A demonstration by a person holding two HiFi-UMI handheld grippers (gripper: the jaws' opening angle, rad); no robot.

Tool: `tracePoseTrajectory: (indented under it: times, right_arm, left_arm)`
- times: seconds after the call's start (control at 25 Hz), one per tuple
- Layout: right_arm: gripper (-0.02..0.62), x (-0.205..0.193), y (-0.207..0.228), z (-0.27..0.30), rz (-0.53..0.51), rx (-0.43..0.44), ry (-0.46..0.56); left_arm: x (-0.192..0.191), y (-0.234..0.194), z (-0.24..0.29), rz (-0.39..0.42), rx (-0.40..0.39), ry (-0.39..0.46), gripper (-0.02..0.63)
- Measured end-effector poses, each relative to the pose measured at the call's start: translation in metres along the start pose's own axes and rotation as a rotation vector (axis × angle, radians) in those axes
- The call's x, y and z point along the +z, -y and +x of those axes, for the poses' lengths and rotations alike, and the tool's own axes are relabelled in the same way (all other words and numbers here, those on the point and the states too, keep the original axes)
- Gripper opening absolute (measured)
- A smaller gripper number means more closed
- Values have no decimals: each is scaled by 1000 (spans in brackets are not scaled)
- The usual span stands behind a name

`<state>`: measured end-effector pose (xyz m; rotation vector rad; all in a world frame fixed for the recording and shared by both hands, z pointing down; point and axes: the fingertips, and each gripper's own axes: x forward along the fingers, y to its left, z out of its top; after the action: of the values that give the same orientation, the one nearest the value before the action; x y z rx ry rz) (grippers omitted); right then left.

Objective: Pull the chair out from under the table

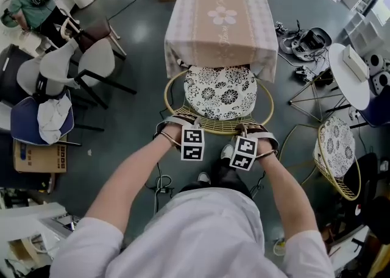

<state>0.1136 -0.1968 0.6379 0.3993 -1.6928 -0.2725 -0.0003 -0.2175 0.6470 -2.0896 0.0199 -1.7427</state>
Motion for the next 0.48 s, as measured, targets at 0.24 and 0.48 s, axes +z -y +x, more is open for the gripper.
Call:
tracePoseTrajectory:
  times: [0.24, 0.48]
  right_arm:
    - [44, 4, -13, -5, 15, -1, -20]
    - [46, 6, -30, -12, 26, -1, -27]
  left_arm:
    - [0, 15, -5, 13, -2, 8, 49]
    - [3, 32, -11, 24, -8, 13, 46]
